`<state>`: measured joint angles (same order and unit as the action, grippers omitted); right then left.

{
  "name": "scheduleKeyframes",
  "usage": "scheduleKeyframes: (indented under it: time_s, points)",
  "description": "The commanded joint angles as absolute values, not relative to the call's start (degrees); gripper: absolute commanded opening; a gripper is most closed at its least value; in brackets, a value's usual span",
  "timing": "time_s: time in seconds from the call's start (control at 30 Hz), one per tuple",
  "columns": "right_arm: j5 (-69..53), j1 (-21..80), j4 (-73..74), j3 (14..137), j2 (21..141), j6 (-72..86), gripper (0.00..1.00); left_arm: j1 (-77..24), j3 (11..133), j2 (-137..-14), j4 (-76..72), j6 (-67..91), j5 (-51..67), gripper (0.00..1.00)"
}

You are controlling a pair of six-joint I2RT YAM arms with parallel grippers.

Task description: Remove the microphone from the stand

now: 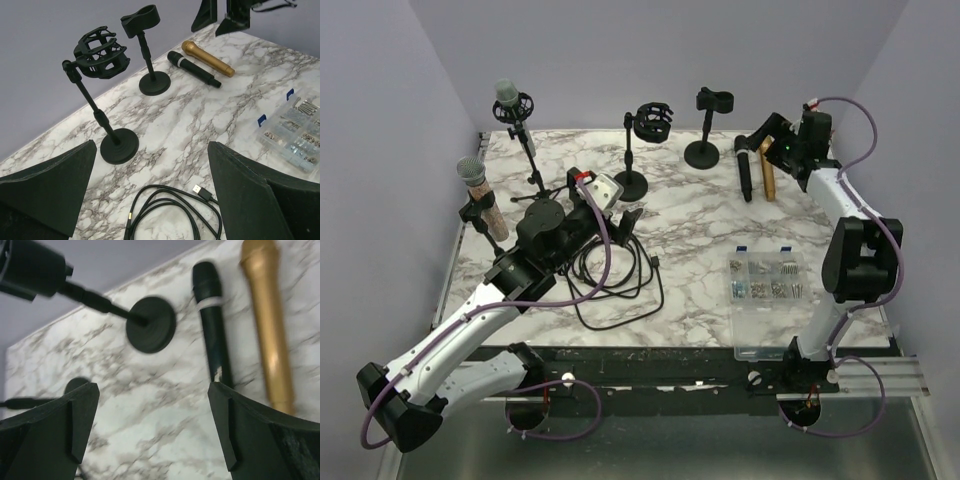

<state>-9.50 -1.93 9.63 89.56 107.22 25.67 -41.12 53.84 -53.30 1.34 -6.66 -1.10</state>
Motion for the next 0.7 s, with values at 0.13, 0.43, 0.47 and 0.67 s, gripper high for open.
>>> scheduleKeyframes:
  time_s: [0.13, 0.43, 0.47, 0.67]
  points:
    - [-27.9, 7.8, -31.6, 64.2, 104.1, 50.7, 1.0, -41.5, 53.6, -51.5, 0.3, -7.3, -7.1, 0.96]
    - [-22.2, 22.8, -39.4, 65.7, 110.5, 52.5, 0.97, -41.5, 52.9, -50.8, -2.3, -6.1, -19.7, 0.96]
    - [-22.0, 23.2, -40.1, 65.9, 110.5, 53.9, 0.97, -41.5, 52.8, -50.6, -2.4, -6.0, -20.5, 0.96]
    - [-21.0, 24.6, -43.6, 64.2, 107.7, 57.4, 0.98, -41.5, 52.8, -49.9, -2.9, -5.3, -22.0, 0.98]
